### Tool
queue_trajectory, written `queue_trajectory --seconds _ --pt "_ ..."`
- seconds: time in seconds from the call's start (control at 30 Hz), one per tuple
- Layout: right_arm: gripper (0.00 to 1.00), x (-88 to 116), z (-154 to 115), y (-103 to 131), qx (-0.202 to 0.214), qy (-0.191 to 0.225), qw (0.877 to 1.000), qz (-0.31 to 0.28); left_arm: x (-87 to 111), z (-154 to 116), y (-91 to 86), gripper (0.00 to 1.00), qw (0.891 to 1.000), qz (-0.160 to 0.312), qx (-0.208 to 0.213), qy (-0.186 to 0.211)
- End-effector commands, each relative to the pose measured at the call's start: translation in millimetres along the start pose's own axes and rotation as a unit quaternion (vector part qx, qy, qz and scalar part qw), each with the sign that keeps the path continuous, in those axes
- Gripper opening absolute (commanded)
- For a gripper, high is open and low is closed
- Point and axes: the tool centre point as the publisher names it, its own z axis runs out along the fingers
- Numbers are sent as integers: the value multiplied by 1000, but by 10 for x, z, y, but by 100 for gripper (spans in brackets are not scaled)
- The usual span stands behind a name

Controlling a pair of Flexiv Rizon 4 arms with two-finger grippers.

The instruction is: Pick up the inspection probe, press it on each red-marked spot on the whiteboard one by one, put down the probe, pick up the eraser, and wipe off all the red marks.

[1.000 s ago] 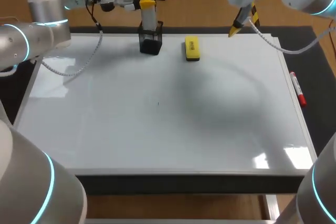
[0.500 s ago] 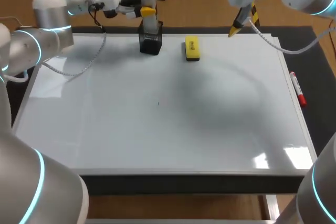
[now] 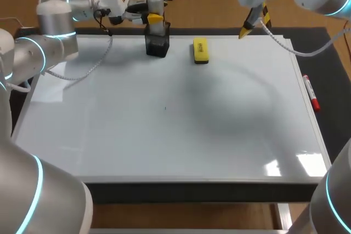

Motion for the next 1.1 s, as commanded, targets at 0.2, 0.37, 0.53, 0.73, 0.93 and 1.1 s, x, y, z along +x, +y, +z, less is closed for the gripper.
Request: queue_trajectory --seconds 0.2,0.37,0.53,0.73,0.93,1.1 --pt "100 -4 -5 0 2 2 1000 -1 -107 -66 186 0 996 -9 8 91" --pt "100 -4 -5 0 2 2 1000 -1 -120 -83 227 25 996 -8 8 94" --pt "100 -4 -5 0 2 2 1000 -1 -124 -109 224 100 996 -6 7 91" --pt "100 -4 -5 0 2 2 1000 -1 -49 -166 99 100 997 6 -10 77" --pt "100 -4 -5 0 2 2 1000 -1 100 -269 -54 100 994 28 -100 23" --pt "100 -4 -5 0 2 2 1000 -1 178 -391 -81 100 982 40 -184 -29"
